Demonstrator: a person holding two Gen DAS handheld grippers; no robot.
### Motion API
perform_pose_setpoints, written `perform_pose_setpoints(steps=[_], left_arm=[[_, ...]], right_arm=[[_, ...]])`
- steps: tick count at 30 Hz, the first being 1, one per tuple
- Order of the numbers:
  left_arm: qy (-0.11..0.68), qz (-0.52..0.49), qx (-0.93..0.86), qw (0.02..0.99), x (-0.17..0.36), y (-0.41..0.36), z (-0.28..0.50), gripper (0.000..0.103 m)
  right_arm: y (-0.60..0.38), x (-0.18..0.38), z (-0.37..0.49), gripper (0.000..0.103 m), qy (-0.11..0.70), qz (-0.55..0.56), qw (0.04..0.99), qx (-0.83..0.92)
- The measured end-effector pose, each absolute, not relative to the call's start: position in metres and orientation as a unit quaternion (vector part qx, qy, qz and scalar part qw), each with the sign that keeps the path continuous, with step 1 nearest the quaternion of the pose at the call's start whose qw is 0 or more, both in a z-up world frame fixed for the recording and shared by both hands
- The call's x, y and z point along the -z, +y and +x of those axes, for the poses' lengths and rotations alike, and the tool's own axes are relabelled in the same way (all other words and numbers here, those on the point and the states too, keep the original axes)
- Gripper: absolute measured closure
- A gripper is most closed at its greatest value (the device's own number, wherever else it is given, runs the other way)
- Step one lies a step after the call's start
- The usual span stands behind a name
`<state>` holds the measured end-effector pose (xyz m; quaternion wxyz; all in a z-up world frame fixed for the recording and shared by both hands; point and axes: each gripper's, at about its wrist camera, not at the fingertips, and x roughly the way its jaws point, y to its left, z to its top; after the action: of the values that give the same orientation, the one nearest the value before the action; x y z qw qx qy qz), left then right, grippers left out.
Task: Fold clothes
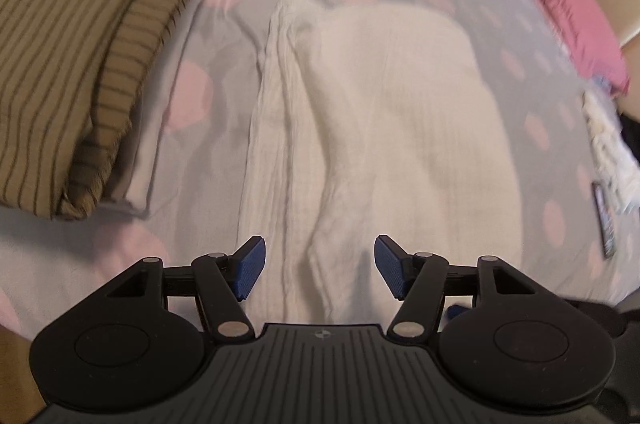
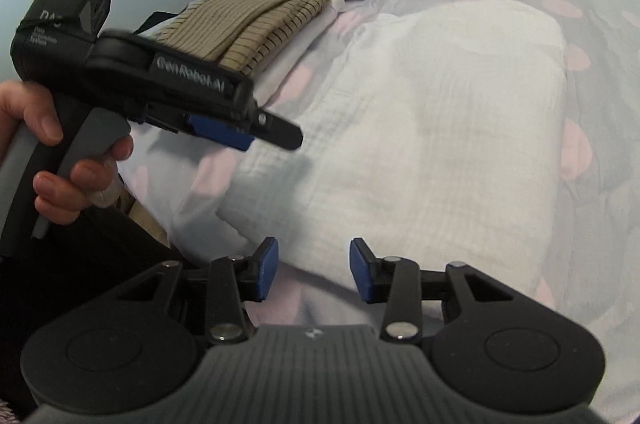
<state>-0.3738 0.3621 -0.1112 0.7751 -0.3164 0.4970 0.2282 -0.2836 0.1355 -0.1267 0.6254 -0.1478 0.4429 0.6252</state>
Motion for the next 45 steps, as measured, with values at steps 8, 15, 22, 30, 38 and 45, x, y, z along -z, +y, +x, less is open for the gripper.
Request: perform_pose_setpoints(steps=[8,15,22,30,38,45], left_arm=[[0.511,-0.297,-0.206,0.780,0.117,0.351,-0.366,0.095],[0.440,-0.285,-0.193,0.830,0.084,0.347,-0.374,0.100],[0.440,-0.332,-0.254,0.795,0.084,0.369,-0.403,0.100],[0.509,-0.332,-0.269,0.747,0.125,0.376,-0.386,0.088],[0.509,-0.324,-0.278,0.747,0.121,0.369,-0.393,0.041],[0.552,-0.312,-0.276,0.723,0.149,0.366,-0.378,0.043]], right_arm=[[0.128,0.131,-0.273,0.056,0.455,-0.147,0.644,-0.597],[0.124,0.131,-0.269,0.050,0.453,-0.148,0.656,-0.586],[0.121,0.121,-0.268,0.049,0.436,-0.151,0.669,-0.583],[0.114,0.122,-0.249,0.049,0.445,-0.137,0.687,-0.558],[0.097,0.136,-0.209,0.049,0.493,-0.090,0.699,-0.510],[0.095,0.178,-0.194,0.050,0.566,-0.020,0.658,-0.496]])
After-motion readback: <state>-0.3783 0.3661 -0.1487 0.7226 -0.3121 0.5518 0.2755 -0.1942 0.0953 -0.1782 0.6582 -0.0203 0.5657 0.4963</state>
